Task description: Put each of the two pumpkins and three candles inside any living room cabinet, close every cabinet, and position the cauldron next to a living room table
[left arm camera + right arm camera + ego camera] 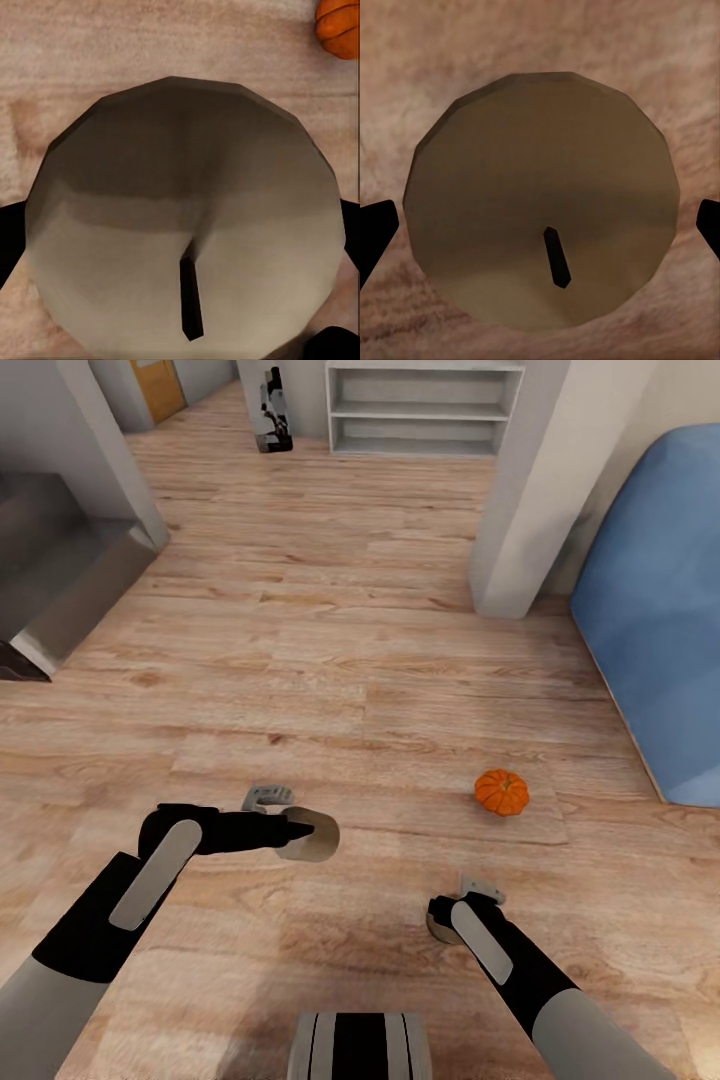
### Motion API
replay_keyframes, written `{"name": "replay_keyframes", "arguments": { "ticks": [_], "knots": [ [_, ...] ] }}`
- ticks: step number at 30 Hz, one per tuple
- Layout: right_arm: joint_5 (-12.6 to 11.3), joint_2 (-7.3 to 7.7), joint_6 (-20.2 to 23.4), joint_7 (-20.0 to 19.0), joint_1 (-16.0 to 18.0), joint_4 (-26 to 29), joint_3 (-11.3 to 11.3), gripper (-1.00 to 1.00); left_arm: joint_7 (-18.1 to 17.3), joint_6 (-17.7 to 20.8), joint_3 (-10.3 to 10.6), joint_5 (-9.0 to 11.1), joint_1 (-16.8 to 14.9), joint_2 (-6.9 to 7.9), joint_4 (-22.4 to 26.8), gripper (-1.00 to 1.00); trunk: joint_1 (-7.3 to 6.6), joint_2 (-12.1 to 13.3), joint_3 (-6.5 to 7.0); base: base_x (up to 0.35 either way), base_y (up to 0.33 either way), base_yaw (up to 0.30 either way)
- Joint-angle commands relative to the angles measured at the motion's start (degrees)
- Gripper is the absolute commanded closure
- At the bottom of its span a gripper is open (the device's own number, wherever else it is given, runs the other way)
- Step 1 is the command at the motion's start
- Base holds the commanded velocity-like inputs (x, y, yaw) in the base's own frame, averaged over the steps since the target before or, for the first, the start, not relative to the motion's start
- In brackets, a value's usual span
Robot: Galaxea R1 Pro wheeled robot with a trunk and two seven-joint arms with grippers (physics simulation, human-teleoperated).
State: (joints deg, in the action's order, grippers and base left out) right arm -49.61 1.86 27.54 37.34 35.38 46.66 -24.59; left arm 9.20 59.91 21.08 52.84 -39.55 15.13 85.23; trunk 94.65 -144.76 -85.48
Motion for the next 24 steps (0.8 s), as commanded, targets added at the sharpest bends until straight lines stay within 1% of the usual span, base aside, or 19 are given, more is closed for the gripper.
{"name": "replay_keyframes", "arguments": {
  "ticks": [1,3,8,14,22,24],
  "knots": [
    [-0.4,0.08,0.1,0.5,0.0,0.1,-0.3,-1.00,0.6,0.1,0.1,1.2,0.0,0.25,0.1,1.00,-0.01,0.0,-0.04,0.000,0.000,0.000],
    [-0.4,0.08,0.1,0.5,0.0,0.1,-0.3,-1.00,0.6,0.1,0.2,1.6,0.0,0.42,0.2,1.00,-0.01,0.0,-0.04,0.000,0.000,0.000],
    [-0.4,0.08,0.1,0.4,0.0,0.1,-0.3,-1.00,0.6,0.1,0.2,2.0,0.0,0.57,0.3,1.00,-0.01,0.0,-0.04,0.000,0.000,0.000],
    [-0.4,0.08,0.0,-0.7,0.0,0.1,-0.3,-1.00,0.6,0.1,0.2,2.1,0.0,0.60,0.3,1.00,-0.01,0.0,-0.04,0.000,0.000,0.000],
    [-0.4,0.08,0.0,-1.0,0.0,0.1,-0.3,-1.00,0.6,0.1,0.2,2.1,0.0,0.60,0.3,1.00,-0.01,0.0,-0.04,0.000,0.000,0.000],
    [-0.4,0.11,0.0,-1.0,0.0,0.0,-0.3,-1.00,0.6,0.1,0.2,2.1,0.0,0.60,0.3,1.00,0.04,0.0,-0.48,0.000,0.000,0.000]
  ]
}}
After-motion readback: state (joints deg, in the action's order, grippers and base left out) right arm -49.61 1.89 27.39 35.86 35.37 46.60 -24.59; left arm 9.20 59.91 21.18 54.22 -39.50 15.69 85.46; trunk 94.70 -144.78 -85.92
